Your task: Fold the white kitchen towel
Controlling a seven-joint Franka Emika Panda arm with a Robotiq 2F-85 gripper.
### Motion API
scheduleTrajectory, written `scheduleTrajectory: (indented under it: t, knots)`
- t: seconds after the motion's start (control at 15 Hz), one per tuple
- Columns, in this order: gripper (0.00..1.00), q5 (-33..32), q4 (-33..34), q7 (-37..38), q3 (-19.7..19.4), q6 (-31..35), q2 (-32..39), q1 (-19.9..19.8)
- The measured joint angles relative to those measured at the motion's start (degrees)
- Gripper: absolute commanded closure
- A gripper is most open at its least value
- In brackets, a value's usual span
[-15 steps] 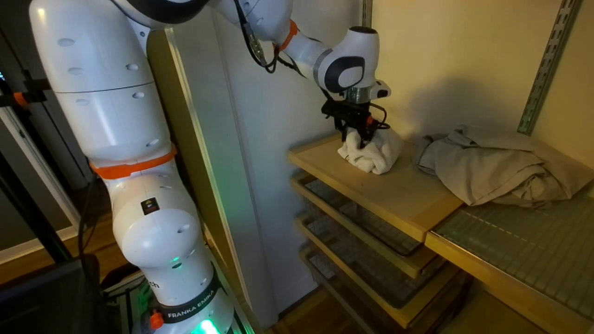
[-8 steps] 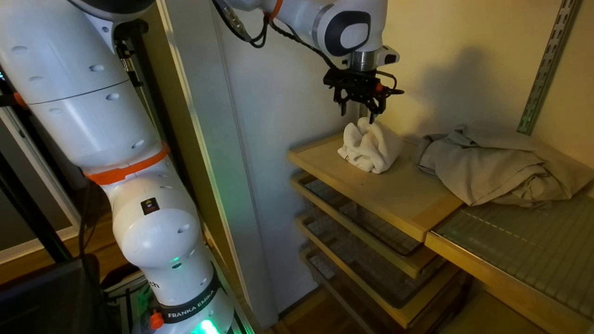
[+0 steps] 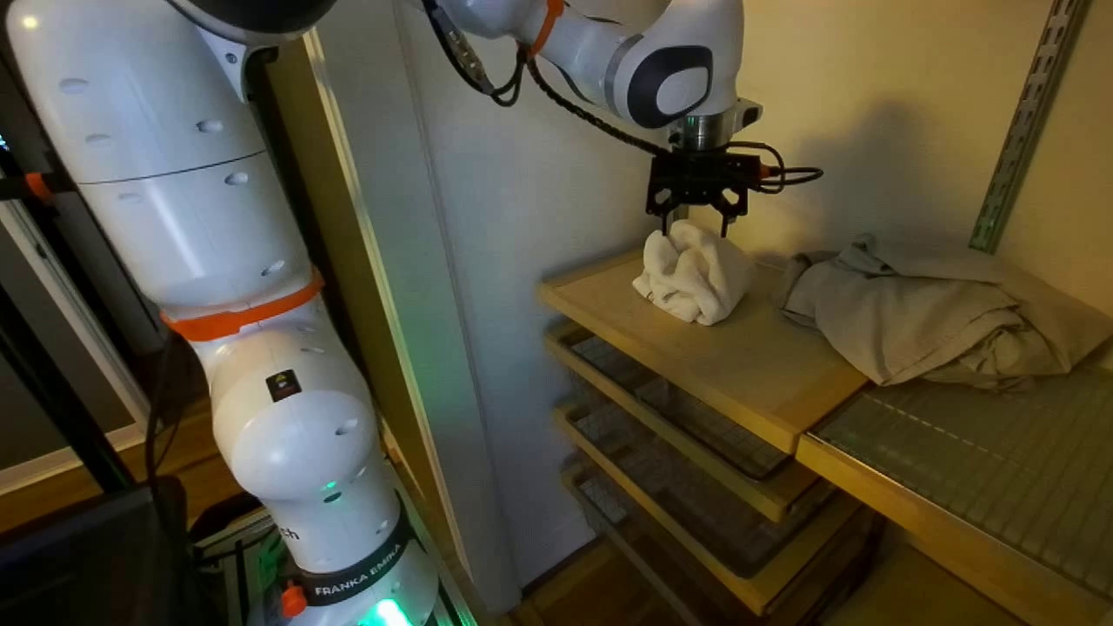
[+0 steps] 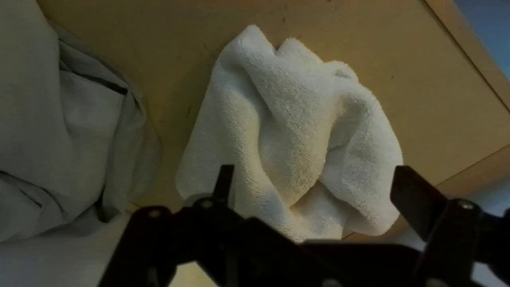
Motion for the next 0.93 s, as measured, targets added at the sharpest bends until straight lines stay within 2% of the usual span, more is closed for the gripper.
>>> scheduleTrajectory:
  t: [0.33, 0.67, 0.93]
  knots:
    - [0.0, 0.12, 0.57, -2.38, -0.01, 0.56, 0.82, 0.02]
    - [0.0, 0.37, 0.49, -17.58, 0.45, 4.93, 1.55, 0.24]
    - [0.0, 4.07, 1.08, -31.38, 1.43, 7.09, 3.45, 0.78]
